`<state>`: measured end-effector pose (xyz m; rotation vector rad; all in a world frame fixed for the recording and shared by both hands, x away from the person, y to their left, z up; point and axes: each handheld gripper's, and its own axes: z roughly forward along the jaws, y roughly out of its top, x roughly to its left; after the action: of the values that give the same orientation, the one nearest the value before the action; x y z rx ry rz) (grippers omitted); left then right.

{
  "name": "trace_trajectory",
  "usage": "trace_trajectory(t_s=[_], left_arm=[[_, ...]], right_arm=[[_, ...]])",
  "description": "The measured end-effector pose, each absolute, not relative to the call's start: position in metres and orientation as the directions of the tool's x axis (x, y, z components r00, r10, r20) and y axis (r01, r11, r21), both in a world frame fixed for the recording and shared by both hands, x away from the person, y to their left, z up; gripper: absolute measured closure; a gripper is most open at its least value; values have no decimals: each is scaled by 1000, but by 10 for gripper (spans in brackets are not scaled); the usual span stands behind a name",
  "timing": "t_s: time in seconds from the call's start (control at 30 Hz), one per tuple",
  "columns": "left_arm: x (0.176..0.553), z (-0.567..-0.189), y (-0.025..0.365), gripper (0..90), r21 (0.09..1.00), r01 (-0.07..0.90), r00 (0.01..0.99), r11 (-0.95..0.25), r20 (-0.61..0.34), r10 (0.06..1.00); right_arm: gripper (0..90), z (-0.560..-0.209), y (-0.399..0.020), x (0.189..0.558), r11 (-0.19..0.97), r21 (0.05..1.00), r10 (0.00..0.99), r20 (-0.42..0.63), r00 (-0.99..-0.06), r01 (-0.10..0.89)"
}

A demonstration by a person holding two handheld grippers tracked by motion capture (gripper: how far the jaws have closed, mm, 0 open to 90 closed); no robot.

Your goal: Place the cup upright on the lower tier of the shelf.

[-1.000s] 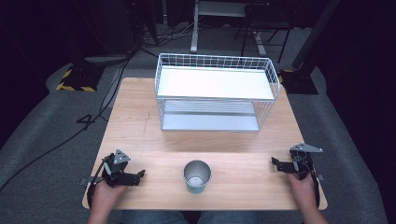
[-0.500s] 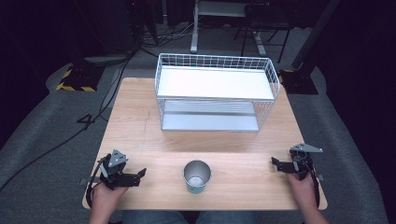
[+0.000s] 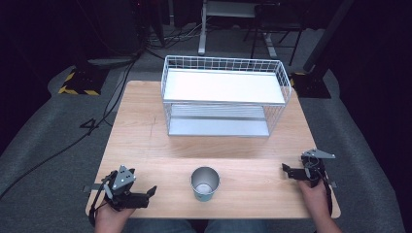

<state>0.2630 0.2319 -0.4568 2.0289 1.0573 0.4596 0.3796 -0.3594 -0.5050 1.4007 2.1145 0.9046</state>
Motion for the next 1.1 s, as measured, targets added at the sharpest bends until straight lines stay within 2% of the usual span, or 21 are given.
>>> trace_trajectory(t_s=[0.23, 0.53, 1.1], left_arm=[[250, -446, 210, 37, 803, 476, 644, -358, -41, 764], [240, -446, 189, 39, 807, 459, 681, -372, -51, 730], [234, -462, 145, 39, 824, 430, 752, -368, -101, 651]], right_arm=[[81, -505, -359, 380, 271, 727, 922, -8, -387, 631], [81, -505, -359, 380, 271, 727, 922, -8, -387, 631], [81, -505, -359, 380, 270, 728, 922, -7, -388, 630]])
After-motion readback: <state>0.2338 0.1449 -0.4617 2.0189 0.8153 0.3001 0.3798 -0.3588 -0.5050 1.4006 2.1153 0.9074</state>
